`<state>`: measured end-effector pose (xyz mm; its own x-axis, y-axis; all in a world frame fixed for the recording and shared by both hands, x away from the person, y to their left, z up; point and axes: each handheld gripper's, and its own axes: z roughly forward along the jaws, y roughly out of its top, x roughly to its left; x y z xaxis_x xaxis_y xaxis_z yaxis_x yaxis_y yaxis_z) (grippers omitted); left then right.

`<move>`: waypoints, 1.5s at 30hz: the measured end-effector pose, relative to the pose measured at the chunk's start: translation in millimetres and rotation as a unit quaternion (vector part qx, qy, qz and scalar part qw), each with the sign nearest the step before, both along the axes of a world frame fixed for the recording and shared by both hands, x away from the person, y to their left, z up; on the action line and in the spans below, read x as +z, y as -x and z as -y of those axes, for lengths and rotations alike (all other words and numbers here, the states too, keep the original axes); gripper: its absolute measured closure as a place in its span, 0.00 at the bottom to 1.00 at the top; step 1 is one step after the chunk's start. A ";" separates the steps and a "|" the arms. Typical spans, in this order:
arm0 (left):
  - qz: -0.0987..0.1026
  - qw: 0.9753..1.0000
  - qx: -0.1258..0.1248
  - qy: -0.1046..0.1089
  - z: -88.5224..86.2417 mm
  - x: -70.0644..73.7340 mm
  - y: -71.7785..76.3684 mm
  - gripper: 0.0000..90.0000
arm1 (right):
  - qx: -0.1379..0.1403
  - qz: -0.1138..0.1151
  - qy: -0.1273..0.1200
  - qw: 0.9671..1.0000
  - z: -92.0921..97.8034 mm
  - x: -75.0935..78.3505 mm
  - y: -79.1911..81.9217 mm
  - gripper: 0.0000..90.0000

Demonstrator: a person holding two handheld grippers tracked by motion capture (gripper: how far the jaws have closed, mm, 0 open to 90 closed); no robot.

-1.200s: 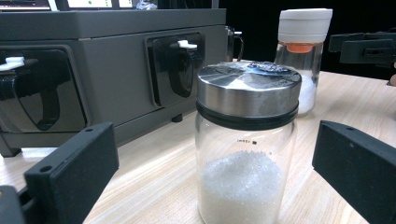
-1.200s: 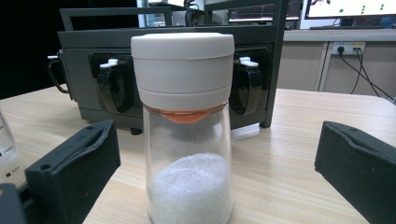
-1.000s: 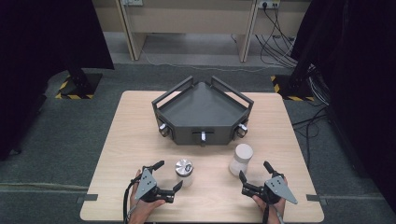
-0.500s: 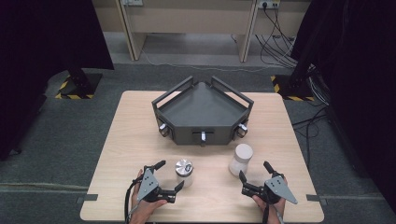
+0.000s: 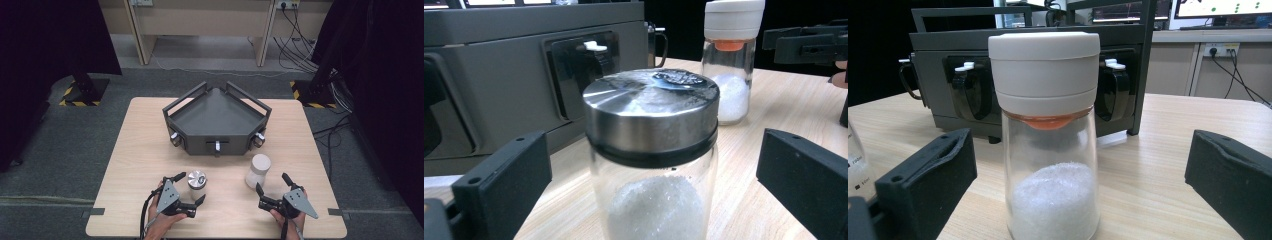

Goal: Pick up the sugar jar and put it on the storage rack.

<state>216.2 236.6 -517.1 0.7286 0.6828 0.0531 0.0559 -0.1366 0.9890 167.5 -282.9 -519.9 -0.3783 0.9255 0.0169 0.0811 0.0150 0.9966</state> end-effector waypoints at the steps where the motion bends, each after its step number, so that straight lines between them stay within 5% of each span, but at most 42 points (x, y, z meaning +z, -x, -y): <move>1: -0.002 1.000 0.000 0.001 0.7 0.1 -0.7 0.01 | 0.000 0.000 0.000 1.000 0.0 0.0 0.0 0.00; 20: -0.015 1.000 0.002 -0.016 11.7 5.5 -15.0 0.08 | -0.001 -0.001 -0.003 1.000 0.2 -0.3 0.0 0.00; 33: -0.034 0.998 0.001 -0.057 20.1 18.2 -17.7 0.32 | -0.001 -0.002 -0.002 1.000 -0.3 -0.4 -0.4 0.01; 45: -0.054 0.998 -0.001 -0.034 17.6 18.0 -21.7 0.34 | -0.001 -0.003 -0.005 1.000 0.1 -0.4 -0.5 0.01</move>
